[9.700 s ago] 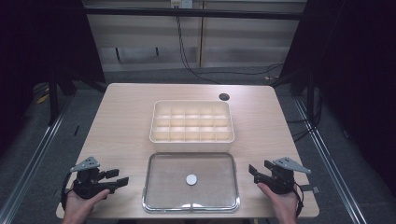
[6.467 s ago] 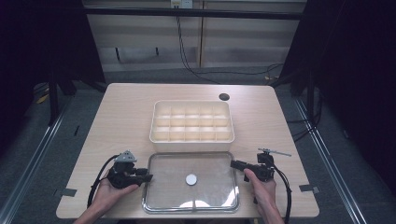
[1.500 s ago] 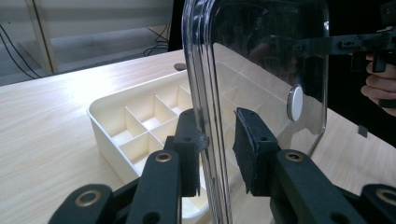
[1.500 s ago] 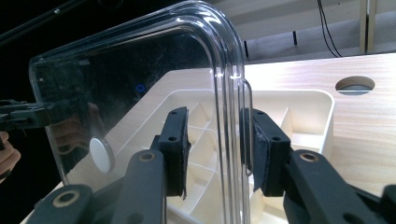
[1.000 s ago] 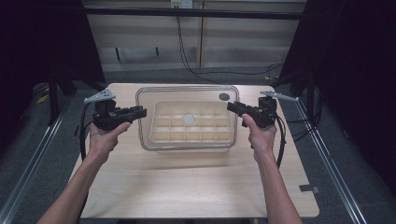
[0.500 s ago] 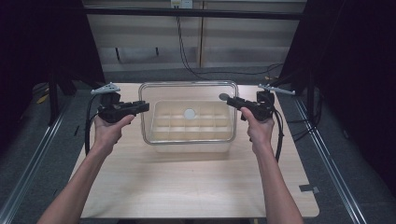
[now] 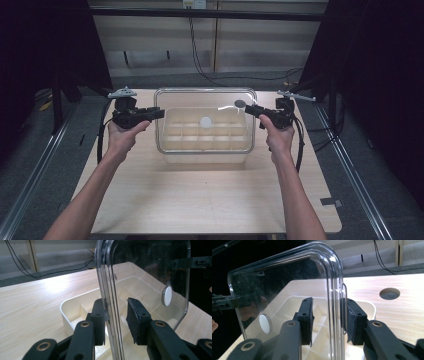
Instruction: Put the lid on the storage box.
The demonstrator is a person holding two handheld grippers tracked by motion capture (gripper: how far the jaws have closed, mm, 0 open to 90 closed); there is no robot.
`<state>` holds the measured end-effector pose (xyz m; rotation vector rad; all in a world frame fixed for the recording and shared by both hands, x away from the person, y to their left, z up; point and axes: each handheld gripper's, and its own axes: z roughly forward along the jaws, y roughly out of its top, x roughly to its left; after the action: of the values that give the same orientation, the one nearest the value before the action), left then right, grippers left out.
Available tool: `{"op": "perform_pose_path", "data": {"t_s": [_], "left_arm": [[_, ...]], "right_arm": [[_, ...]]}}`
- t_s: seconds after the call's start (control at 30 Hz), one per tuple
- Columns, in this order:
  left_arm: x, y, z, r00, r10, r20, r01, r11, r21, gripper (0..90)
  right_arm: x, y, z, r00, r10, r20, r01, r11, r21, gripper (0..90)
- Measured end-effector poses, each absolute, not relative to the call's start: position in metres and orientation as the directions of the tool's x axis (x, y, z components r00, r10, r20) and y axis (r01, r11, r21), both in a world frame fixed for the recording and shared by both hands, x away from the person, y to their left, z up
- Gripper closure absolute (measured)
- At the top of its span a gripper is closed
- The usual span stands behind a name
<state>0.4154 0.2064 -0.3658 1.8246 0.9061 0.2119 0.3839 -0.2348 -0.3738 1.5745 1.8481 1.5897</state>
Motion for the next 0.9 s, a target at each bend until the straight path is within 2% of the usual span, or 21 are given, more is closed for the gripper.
{"op": "perform_pose_path", "data": {"t_s": [0.33,0.9], "left_arm": [[0.428,0.204,-0.373,0.687,0.675,-0.268,0.504,-0.178,0.845,65.3],[0.455,0.201,-0.398,0.671,0.677,-0.301,0.557,-0.192,0.808,58.2]], "right_arm": [[0.397,-0.234,-0.382,-0.383,0.813,0.437,0.568,-0.166,0.806,61.5],[0.423,-0.23,-0.408,-0.347,0.836,0.426,0.606,-0.147,0.781,54.0]]}}
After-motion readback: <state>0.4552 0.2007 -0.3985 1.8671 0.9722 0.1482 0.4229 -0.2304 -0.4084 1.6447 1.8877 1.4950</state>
